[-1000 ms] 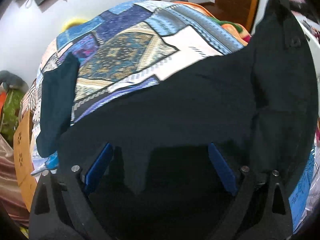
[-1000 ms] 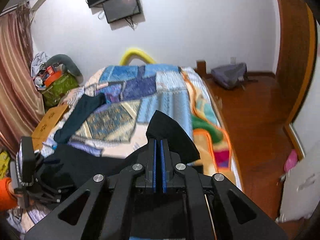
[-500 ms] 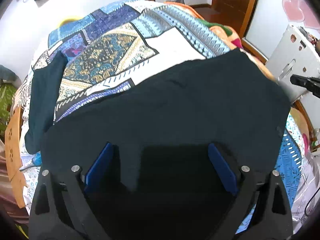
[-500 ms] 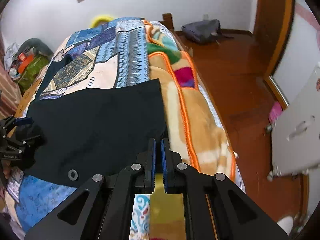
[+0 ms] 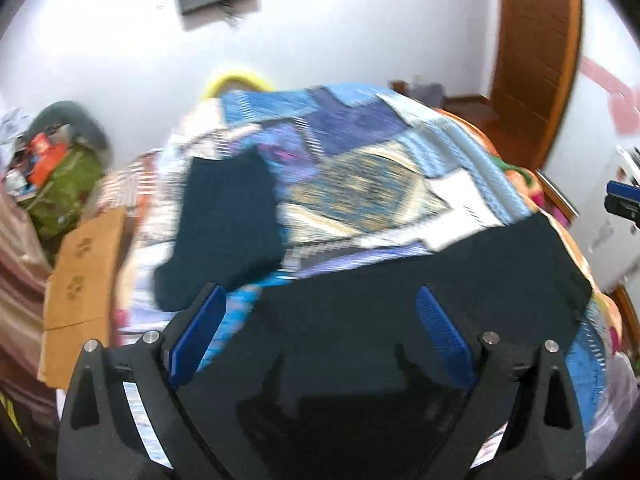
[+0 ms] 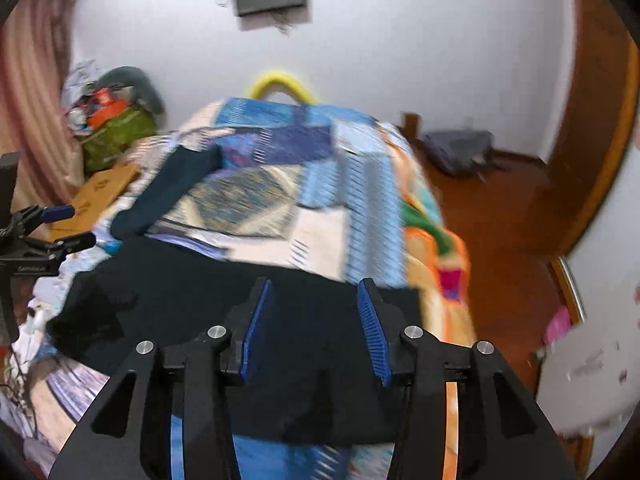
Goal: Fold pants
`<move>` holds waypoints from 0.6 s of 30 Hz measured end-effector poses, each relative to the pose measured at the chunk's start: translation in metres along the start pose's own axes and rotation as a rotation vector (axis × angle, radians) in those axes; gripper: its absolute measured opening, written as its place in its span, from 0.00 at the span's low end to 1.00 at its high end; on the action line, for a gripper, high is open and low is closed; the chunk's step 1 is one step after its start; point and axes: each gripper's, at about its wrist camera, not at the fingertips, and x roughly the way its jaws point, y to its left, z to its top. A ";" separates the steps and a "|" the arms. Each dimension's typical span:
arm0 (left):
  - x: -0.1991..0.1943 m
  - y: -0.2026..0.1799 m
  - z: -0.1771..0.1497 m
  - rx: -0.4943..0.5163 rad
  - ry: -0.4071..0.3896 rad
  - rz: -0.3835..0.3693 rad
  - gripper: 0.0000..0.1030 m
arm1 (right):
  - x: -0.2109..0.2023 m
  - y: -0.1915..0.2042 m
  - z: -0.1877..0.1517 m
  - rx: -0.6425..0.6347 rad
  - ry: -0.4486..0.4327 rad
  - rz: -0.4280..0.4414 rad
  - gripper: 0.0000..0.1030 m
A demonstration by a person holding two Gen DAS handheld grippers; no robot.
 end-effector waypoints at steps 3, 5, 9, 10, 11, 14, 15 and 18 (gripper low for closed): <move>-0.012 0.050 -0.006 -0.049 -0.014 0.049 0.94 | 0.018 0.038 0.016 -0.076 -0.006 0.064 0.41; -0.016 0.083 -0.014 -0.073 -0.013 0.096 0.94 | 0.033 0.063 0.025 -0.124 0.001 0.102 0.41; -0.014 0.137 -0.036 -0.118 0.024 0.139 0.95 | 0.074 0.113 0.036 -0.200 0.049 0.188 0.41; -0.012 0.147 -0.042 -0.132 0.039 0.138 0.95 | 0.086 0.125 0.038 -0.221 0.065 0.208 0.41; -0.006 0.161 -0.052 -0.158 0.064 0.133 0.95 | 0.094 0.134 0.040 -0.236 0.076 0.222 0.41; 0.013 0.186 -0.076 -0.211 0.138 0.122 0.95 | 0.125 0.162 0.045 -0.270 0.130 0.268 0.41; 0.021 0.190 -0.084 -0.219 0.158 0.123 0.95 | 0.137 0.170 0.046 -0.280 0.151 0.282 0.41; 0.043 0.199 -0.109 -0.239 0.221 0.111 0.95 | 0.165 0.191 0.047 -0.314 0.212 0.319 0.41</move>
